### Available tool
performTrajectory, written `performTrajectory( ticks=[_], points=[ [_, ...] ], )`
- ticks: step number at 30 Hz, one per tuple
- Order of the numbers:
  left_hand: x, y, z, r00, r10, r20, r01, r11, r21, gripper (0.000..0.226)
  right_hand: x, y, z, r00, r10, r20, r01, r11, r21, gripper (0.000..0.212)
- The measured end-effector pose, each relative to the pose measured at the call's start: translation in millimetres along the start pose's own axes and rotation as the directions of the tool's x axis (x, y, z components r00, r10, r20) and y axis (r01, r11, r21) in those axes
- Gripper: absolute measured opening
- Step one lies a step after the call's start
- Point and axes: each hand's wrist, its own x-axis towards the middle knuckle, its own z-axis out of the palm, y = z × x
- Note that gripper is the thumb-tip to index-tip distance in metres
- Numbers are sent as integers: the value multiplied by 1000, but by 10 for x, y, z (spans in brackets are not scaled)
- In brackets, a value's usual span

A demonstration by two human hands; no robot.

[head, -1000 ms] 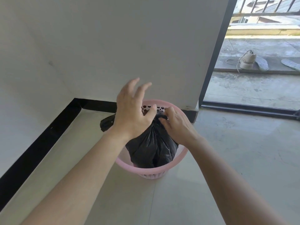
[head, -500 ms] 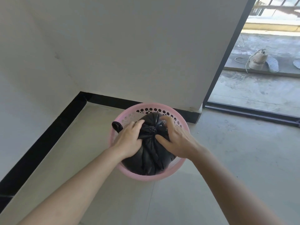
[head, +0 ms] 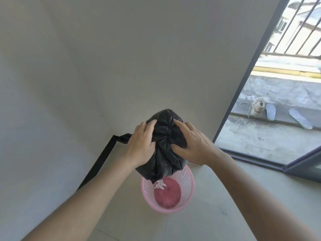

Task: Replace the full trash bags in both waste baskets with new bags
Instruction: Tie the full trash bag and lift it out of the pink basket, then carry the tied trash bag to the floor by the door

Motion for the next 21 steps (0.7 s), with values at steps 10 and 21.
performTrajectory(
  ticks=[10, 21],
  points=[
    [-98, 1318, -3294, 991, 61, -123, -42, 987, 155, 65, 136, -2173, -2767, 997, -81, 14, 82, 991, -104, 66],
    [-1361, 1169, -4496, 929, -238, -285, 293, 941, 171, 66, 254, -3660, -2751, 910, -403, 92, 406, 914, -8, 55]
  ],
)
